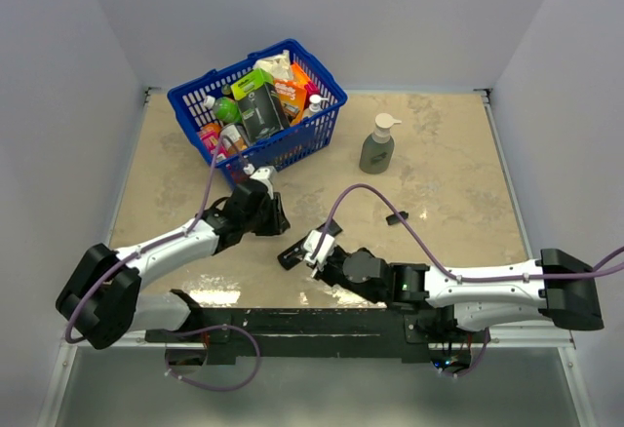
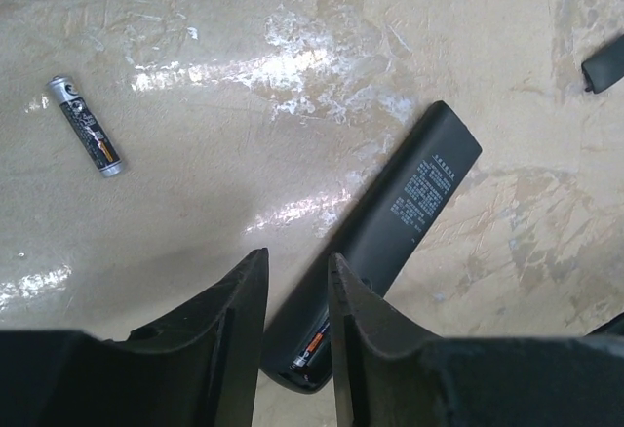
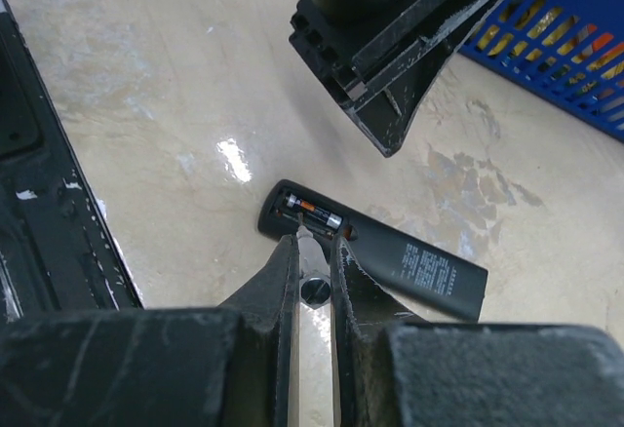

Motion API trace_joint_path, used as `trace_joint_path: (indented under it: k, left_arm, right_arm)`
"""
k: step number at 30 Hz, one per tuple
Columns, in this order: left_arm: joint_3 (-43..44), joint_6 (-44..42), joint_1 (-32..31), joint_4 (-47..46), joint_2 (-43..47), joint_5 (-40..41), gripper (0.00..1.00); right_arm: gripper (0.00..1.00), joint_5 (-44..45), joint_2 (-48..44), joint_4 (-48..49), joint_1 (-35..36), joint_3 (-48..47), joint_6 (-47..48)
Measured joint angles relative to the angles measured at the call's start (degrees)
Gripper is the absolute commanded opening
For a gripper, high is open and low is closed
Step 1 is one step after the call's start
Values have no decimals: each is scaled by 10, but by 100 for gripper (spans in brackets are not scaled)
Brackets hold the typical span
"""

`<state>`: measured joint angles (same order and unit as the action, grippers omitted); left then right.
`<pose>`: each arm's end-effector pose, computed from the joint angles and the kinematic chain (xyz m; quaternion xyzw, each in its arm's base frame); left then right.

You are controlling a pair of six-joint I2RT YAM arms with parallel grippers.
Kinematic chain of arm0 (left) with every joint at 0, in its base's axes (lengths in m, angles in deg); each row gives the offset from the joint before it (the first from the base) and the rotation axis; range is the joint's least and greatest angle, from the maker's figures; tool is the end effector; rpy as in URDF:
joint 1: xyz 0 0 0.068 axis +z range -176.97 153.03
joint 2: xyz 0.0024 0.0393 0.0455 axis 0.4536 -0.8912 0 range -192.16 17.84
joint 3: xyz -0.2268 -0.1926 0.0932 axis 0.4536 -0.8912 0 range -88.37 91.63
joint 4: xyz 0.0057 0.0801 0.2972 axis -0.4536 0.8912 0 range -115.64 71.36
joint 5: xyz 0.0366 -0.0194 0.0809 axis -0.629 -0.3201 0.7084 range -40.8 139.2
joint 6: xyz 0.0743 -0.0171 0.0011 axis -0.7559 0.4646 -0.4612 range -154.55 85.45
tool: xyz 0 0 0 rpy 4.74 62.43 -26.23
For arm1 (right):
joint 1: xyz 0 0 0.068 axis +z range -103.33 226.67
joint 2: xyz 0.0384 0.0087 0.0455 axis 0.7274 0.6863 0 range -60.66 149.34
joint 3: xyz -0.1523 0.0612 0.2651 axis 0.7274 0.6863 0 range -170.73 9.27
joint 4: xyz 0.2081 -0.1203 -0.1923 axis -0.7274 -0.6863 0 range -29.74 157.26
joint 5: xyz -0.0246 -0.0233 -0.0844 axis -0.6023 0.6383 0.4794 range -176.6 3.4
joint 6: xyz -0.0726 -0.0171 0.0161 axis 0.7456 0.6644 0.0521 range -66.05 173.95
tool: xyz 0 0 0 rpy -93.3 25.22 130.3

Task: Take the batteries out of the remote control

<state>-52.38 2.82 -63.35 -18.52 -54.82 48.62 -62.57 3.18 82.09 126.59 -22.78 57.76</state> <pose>0.2420 -0.1791 0.1805 -0.0060 0.9198 -0.2392 0.3112 0.0775 0.2855 0.2437 -0.4324 0.6680 0.2271 0.5615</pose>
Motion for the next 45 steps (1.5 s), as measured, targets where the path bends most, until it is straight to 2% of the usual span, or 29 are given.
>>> trace_joint_path:
  k: [20,31,45]
  left_arm:
    - [-35,-12,0,-4,-50,-70,31]
    - [-60,-10,4,-64,-50,-114,24]
    - [-73,-9,4,-109,-59,-145,20]
  right_arm:
    - [0,44,12,14,0,23,-38]
    - [0,64,11,57,0,57,-65]
    - [0,65,-40,114,0,145,-130]
